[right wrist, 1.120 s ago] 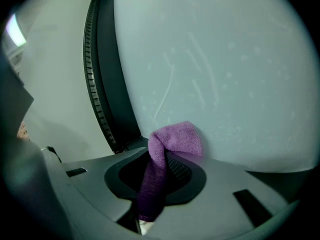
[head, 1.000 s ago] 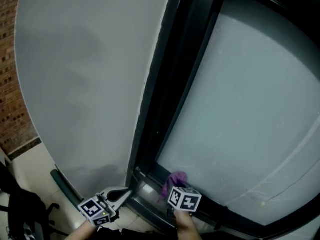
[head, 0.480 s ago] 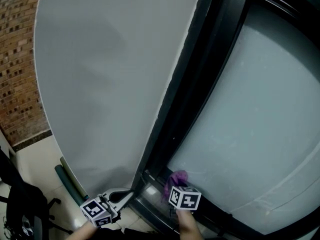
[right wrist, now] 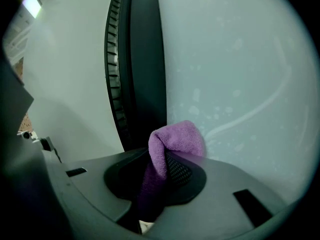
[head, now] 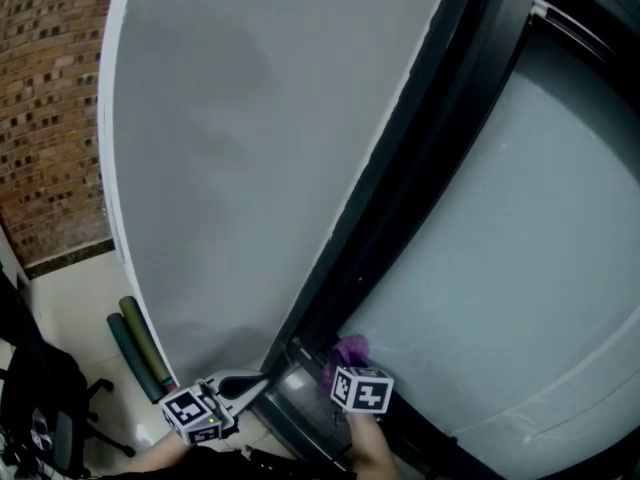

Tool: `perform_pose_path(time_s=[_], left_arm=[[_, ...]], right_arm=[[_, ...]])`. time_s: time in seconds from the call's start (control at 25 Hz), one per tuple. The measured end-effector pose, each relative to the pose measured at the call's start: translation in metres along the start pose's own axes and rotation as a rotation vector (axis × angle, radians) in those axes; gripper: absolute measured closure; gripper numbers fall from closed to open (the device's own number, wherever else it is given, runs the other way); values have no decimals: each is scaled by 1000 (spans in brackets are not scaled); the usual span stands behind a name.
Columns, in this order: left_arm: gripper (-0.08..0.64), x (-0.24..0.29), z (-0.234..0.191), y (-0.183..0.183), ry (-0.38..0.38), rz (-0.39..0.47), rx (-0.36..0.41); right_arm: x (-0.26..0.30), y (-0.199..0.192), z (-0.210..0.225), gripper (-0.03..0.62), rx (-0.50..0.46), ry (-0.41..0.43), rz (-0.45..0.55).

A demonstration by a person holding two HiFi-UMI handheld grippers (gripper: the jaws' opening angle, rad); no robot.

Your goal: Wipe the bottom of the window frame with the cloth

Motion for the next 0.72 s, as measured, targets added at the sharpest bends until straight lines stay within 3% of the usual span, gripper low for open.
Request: perform_pose_path(time_s=[0.16,0.44,0.72], left_arm=[[560,2,-3,12,22,62,-1],[560,-16,-11,-2,63,32,-19],[560,-11,-3,-4,18,29,-16]], right_arm=[[10,5,-1,508,-43,15,-22],[22,3,-11,508,-109,42,-29],[11,-5,-31,508,-195,132,-13]])
Point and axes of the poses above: the fingertips, and each gripper's own axes: x forward along the fingers, z to its right, y out of its top, the point moved 1 cm from there along -x, backward along the fingers, and after that the axes turned 11 degrees about z, right-handed, at the moved point
